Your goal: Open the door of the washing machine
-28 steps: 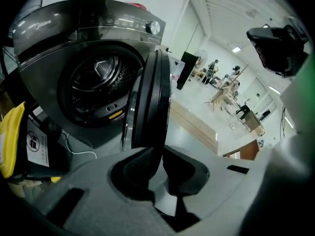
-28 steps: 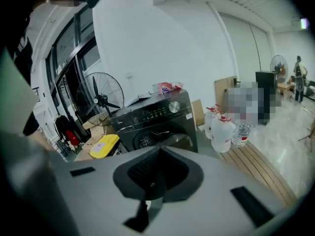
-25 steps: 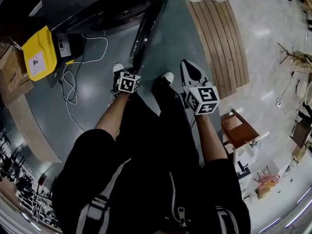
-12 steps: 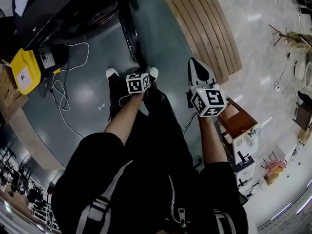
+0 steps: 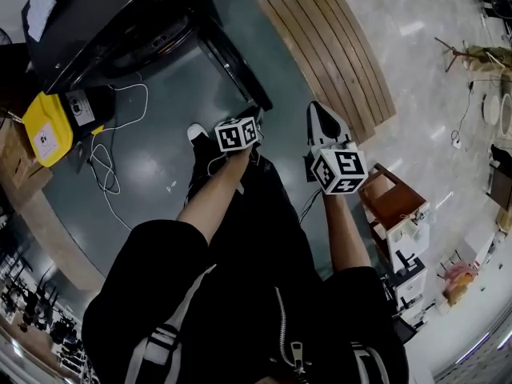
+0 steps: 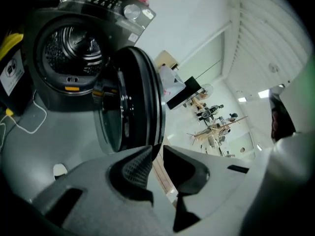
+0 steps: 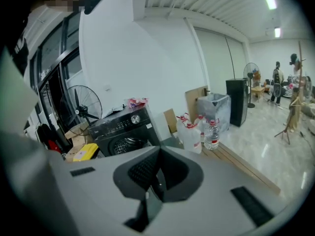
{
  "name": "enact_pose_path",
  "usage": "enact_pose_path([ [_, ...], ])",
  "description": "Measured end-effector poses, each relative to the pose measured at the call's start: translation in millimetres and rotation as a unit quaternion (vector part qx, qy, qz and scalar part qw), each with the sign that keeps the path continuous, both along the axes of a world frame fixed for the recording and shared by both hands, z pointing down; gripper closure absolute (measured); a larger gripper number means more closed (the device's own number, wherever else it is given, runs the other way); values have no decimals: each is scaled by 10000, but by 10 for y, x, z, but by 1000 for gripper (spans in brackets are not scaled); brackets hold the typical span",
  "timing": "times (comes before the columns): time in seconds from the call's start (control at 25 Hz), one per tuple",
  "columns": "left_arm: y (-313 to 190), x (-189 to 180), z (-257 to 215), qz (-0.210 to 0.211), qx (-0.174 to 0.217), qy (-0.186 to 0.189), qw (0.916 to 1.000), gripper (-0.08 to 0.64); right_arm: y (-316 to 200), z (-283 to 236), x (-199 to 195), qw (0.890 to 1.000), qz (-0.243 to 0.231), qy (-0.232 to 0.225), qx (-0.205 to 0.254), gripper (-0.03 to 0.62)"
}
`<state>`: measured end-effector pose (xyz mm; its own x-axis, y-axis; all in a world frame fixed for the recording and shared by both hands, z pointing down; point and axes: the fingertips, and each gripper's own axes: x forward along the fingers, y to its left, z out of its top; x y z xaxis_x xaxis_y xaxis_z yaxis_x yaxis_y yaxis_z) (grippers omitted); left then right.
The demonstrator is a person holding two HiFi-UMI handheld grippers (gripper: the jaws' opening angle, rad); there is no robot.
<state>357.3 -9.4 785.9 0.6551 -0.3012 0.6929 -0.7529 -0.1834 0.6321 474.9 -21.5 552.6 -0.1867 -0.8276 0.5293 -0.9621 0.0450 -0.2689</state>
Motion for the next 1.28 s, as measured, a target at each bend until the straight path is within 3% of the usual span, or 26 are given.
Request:
enact_pose_path([
  [0.2,-324,-637,-600,249,1033,-193,9941,529,-353,-196,-665,9981,-566,-14,248,588],
  [0.48,-884,-1897,-1478,7,2097,-562,9762,557,-981,-580,-1874,9873,-1421,-17,704,588],
  [0.84,-1280,-3179,-2564,-25,3494,-865,9330,557,-1331,-1052,-3129,9667,-2190,245,1300,592],
  [1.04,-1428,-3655,-3138,-88,4128,-925,9061,557,-1379,-1252,-3493,9599,-2318,263,1554,596],
  [1.28,-1531,-4030,-3548,-233,4548,-1056,8840,557,-1405,-1413,-3670,9553,-2302,312,1828,595],
])
